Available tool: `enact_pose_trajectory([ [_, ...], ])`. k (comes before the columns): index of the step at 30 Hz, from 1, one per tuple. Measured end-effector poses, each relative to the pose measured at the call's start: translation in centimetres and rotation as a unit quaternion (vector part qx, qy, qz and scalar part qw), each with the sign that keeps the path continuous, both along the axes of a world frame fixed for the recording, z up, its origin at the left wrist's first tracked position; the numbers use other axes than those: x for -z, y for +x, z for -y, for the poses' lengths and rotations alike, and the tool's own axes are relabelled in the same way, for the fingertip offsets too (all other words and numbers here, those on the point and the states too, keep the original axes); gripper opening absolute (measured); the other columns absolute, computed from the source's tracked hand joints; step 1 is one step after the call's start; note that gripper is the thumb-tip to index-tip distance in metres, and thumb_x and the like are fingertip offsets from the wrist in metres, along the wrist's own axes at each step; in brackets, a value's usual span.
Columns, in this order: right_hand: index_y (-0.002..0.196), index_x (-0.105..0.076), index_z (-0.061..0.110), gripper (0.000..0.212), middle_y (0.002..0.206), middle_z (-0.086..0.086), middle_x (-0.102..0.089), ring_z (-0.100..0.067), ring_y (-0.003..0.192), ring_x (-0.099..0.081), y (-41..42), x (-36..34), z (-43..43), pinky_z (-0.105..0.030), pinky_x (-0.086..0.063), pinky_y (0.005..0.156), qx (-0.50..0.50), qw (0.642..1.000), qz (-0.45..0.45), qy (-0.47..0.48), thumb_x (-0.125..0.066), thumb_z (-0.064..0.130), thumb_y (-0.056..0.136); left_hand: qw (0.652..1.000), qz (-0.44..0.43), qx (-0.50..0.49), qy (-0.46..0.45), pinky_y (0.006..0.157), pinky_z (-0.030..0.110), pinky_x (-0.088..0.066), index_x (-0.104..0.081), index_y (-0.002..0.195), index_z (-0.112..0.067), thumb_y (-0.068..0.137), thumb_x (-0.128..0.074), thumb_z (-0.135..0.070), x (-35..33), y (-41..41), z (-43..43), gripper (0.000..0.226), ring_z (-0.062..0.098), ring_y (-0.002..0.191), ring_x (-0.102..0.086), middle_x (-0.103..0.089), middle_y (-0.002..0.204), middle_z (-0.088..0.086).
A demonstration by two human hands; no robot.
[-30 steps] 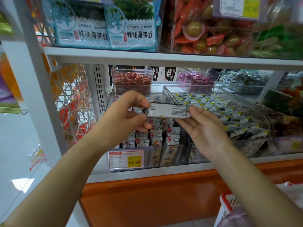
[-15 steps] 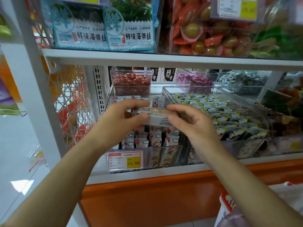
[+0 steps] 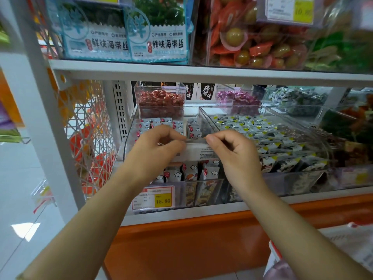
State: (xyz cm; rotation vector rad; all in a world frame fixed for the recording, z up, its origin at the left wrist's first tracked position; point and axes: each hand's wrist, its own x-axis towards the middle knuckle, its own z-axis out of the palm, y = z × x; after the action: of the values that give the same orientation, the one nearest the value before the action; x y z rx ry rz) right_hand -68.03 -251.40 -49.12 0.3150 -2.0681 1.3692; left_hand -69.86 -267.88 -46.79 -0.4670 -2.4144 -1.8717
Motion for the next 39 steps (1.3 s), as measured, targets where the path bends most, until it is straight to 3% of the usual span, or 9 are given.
enact_pose_trajectory([
  [4,0.077,-0.065,-0.003,0.025,0.065,-0.02,-0.056,-0.02,0.061,-0.049,0.0,0.2,0.3,-0.022,-0.036,0.054,-0.008,1.0,-0.007,0.003,-0.058,0.017,0.091,0.998,0.039,-0.019,0.055,0.073,0.043,-0.059,-0.067,0.07,-0.015,0.086,-0.061,-0.012,-0.1,-0.3,0.0,0.017,0.031,0.09,-0.063,-0.064,0.092,0.01],
  [10,0.074,-0.063,-0.008,0.032,0.062,-0.024,-0.051,-0.022,0.056,-0.043,-0.2,0.5,0.1,-0.024,-0.033,0.052,-0.006,1.0,0.006,-0.007,-0.057,0.018,0.091,0.996,0.061,-0.012,0.063,0.061,0.026,-0.059,-0.068,0.083,-0.008,0.089,-0.059,-0.012,0.4,-0.6,-0.2,0.011,0.019,0.08,-0.064,-0.064,0.092,0.006],
  [16,0.088,-0.07,0.022,0.009,0.075,0.004,-0.065,-0.006,0.067,-0.062,-0.3,0.4,-0.6,-0.014,-0.05,0.058,-0.045,0.996,0.07,-0.037,-0.061,0.023,0.088,0.999,0.04,0.025,0.009,0.066,0.02,-0.056,-0.065,0.095,-0.015,0.09,-0.057,-0.018,0.9,-1.0,0.2,0.01,0.016,0.08,-0.069,-0.063,0.102,0.008],
  [20,0.104,-0.057,0.045,0.039,0.109,0.007,-0.066,-0.013,0.096,-0.065,-0.6,0.3,-1.0,-0.027,-0.054,0.08,-0.096,0.989,0.111,-0.008,-0.071,0.018,0.08,0.997,0.054,-0.013,0.056,0.058,0.021,-0.056,-0.064,0.095,-0.008,0.095,-0.05,-0.022,0.9,-1.8,0.1,0.019,0.02,0.076,-0.069,-0.066,0.095,0.017],
  [23,0.099,-0.059,0.038,0.033,0.098,0.006,-0.067,-0.007,0.078,-0.067,-0.9,-0.2,-1.2,-0.021,-0.056,0.065,-0.066,0.994,0.084,-0.017,-0.069,0.013,0.081,0.998,0.038,-0.021,0.036,0.058,0.031,-0.058,-0.061,0.093,-0.013,0.097,-0.045,-0.03,0.8,-2.2,-0.2,0.024,0.014,0.069,-0.067,-0.065,0.089,0.014],
  [26,0.097,-0.061,0.028,0.021,0.09,0.003,-0.067,-0.006,0.064,-0.066,-2.2,-0.9,-2.0,-0.019,-0.054,0.057,0.0,0.996,0.073,-0.058,-0.068,0.015,0.082,0.991,-0.061,-0.097,-0.069,0.069,0.039,-0.053,-0.057,0.099,-0.015,0.098,-0.04,-0.037,0.8,-3.5,-0.3,0.028,0.02,0.083,-0.062,-0.063,0.093,0.007],
  [31,0.106,-0.058,0.007,0.024,0.096,-0.004,-0.063,-0.003,0.054,-0.062,-6.2,-2.0,-2.5,-0.018,-0.053,0.054,0.04,0.994,0.077,-0.073,-0.067,0.01,0.084,0.915,-0.148,-0.096,-0.364,0.093,0.043,-0.042,-0.057,0.108,-0.003,0.094,-0.044,-0.021,1.6,-8.0,-0.9,0.026,0.032,0.112,-0.048,-0.054,0.122,0.015],
  [35,0.111,-0.058,0.003,0.027,0.101,-0.003,-0.061,-0.02,0.086,-0.063,-10.1,-2.8,-1.5,-0.035,-0.054,0.079,0.057,0.995,0.079,0.01,-0.065,0.012,0.086,0.859,-0.133,-0.048,-0.493,0.097,0.051,-0.037,-0.04,0.082,-0.009,0.093,-0.039,-0.026,1.9,-11.5,-2.4,0.02,0.034,0.111,-0.044,-0.052,0.115,0.019],
  [39,0.11,-0.061,0.004,0.027,0.115,-0.009,-0.06,-0.018,0.104,-0.054,-13.7,-3.6,-1.3,-0.019,-0.039,0.08,0.08,0.981,0.074,0.158,-0.064,0.016,0.086,0.819,-0.126,-0.024,-0.559,0.106,0.056,-0.022,-0.05,0.125,-0.012,0.097,-0.028,-0.038,3.1,-13.5,-3.2,0.044,0.027,0.132,-0.029,-0.04,0.14,0.005],
])
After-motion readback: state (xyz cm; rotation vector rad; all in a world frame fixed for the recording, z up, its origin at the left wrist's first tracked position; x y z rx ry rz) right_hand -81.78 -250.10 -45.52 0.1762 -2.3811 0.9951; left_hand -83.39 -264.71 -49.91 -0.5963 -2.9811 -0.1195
